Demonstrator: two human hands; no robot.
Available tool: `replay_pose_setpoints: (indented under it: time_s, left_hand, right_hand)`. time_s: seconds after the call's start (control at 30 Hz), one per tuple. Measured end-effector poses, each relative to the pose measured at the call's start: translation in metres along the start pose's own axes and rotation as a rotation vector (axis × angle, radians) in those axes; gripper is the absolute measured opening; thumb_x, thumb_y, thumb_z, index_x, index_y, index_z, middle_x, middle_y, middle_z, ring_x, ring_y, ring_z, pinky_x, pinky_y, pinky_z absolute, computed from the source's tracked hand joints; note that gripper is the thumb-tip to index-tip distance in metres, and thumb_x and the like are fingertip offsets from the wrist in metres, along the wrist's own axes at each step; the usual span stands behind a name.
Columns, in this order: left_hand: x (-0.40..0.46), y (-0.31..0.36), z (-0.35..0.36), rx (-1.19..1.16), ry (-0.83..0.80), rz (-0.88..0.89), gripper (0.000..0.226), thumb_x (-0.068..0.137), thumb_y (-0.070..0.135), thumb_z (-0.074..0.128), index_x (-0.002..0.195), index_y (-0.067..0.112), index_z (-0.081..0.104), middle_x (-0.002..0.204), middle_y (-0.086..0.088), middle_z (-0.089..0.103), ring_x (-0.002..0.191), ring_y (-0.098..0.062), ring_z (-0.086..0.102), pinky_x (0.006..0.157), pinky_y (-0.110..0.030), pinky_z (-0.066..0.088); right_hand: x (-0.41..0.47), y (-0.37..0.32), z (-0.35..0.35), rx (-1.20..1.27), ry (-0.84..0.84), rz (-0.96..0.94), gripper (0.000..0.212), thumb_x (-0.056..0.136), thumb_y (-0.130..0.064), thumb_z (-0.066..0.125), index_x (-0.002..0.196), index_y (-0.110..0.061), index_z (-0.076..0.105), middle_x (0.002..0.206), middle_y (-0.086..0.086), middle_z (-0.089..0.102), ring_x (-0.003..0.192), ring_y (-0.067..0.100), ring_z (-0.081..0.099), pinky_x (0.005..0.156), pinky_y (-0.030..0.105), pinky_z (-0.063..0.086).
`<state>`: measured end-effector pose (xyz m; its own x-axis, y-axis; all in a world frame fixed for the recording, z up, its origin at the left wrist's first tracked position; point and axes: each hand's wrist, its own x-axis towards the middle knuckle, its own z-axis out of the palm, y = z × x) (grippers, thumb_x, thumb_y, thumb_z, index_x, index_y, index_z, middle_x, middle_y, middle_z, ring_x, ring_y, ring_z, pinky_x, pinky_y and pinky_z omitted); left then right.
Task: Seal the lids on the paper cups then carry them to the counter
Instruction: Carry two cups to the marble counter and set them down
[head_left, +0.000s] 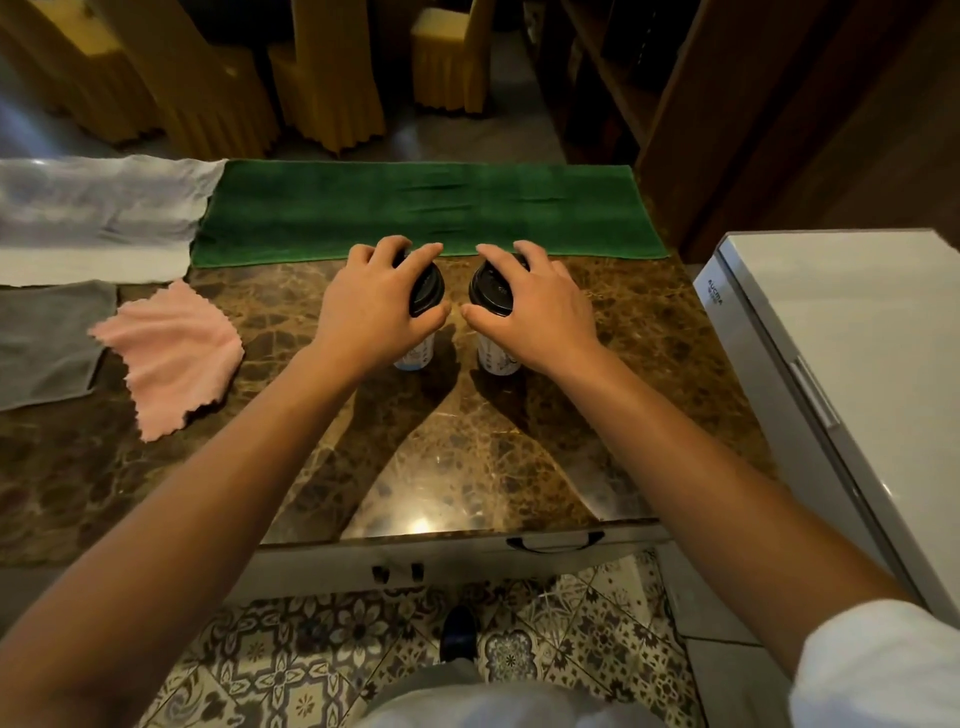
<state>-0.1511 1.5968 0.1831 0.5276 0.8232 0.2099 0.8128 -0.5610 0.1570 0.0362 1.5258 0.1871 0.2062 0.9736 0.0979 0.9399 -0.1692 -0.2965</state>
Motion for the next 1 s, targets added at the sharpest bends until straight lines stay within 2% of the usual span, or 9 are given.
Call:
replay_pose_setpoints:
  time_s: [0.2,0.3,0.4,0.53,0.6,0.8,1.0]
  left_hand:
    - [0.003,-0.001,-0.002,0.037,-0.019,0.031,0.071,0.091,0.064,0.053,0.152,0.032,0.036,0.149,-0.009,0.046,0.130,-0.037,0.046,0.093,-0.051,0.054]
    - [0.005,-0.003,-0.005,0.079,-0.039,0.069,0.075,0.091,0.070,0.048,0.153,0.031,0.034,0.149,-0.012,0.046,0.132,-0.038,0.045,0.095,-0.054,0.052]
    - [0.004,-0.005,-0.008,0.115,-0.056,0.092,0.081,0.091,0.076,0.041,0.155,0.030,0.029,0.154,-0.014,0.042,0.138,-0.039,0.041,0.104,-0.056,0.045]
    - [0.007,-0.003,-0.018,0.105,-0.025,0.103,0.078,0.095,0.071,0.036,0.159,0.028,0.023,0.162,-0.014,0.032,0.150,-0.037,0.027,0.116,-0.056,0.030]
    - [0.010,0.008,-0.027,0.094,0.019,0.131,0.072,0.098,0.067,0.034,0.158,0.028,0.025,0.163,-0.013,0.030,0.151,-0.036,0.025,0.117,-0.056,0.028]
    - [0.012,0.083,-0.039,0.029,0.168,0.298,0.064,0.102,0.061,0.030,0.154,0.025,0.038,0.161,-0.012,0.035,0.151,-0.035,0.026,0.119,-0.054,0.028]
    - [0.000,0.204,-0.031,-0.046,0.221,0.483,0.068,0.103,0.063,0.026,0.159,0.024,0.027,0.168,-0.011,0.019,0.157,-0.033,0.007,0.125,-0.055,0.013]
  right_hand:
    - [-0.004,-0.002,0.001,-0.009,0.021,0.012,0.076,0.089,-0.069,0.055,0.156,-0.041,0.033,0.163,0.005,0.033,0.144,0.035,0.038,0.105,0.050,0.047]
    - [-0.003,-0.003,0.001,-0.043,0.032,-0.008,0.078,0.089,-0.071,0.053,0.157,-0.039,0.033,0.167,0.006,0.028,0.154,0.032,0.024,0.119,0.053,0.030]
    - [-0.004,-0.006,-0.002,-0.045,0.034,-0.004,0.081,0.088,-0.076,0.049,0.157,-0.039,0.033,0.170,0.005,0.023,0.158,0.031,0.014,0.124,0.053,0.018]
    - [-0.010,-0.005,-0.012,0.002,0.099,-0.002,0.075,0.090,-0.072,0.048,0.156,-0.038,0.037,0.170,0.006,0.024,0.158,0.030,0.014,0.124,0.054,0.018]
    - [-0.018,-0.001,-0.025,0.024,0.153,0.019,0.068,0.093,-0.066,0.048,0.154,-0.037,0.041,0.169,0.006,0.025,0.158,0.030,0.015,0.124,0.053,0.018]
    - [-0.072,0.052,-0.069,0.169,0.298,0.166,0.053,0.097,-0.053,0.051,0.147,-0.034,0.052,0.166,0.005,0.032,0.155,0.027,0.021,0.123,0.054,0.025]
    - [-0.178,0.130,-0.111,0.163,0.504,0.339,0.054,0.098,-0.052,0.050,0.148,-0.031,0.051,0.164,0.003,0.036,0.152,0.025,0.029,0.119,0.055,0.035]
